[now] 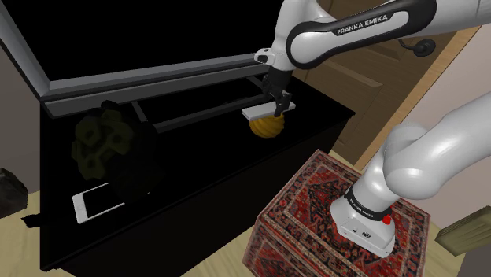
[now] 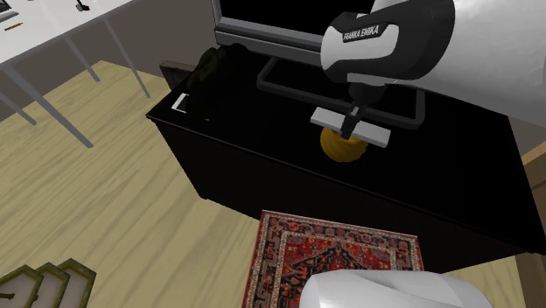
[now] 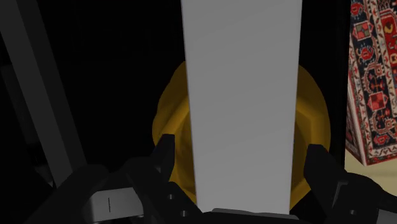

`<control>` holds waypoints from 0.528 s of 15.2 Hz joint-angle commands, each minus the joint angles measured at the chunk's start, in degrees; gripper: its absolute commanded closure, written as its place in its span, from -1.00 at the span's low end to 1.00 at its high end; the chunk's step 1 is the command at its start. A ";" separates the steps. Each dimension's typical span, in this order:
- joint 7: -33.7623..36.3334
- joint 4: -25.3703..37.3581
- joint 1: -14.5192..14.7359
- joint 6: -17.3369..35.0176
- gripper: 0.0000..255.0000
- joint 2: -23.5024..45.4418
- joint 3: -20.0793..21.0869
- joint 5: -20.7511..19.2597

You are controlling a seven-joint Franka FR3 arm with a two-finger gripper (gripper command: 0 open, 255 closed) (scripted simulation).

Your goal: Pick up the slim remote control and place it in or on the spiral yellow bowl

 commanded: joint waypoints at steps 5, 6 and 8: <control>0.01 1.28 0.00 -2.11 -1.00 -0.78 0.07 0.01; 0.02 2.67 0.02 -4.20 -1.00 -1.49 0.15 0.04; 0.03 5.31 0.04 -7.87 -1.00 -2.52 0.29 0.09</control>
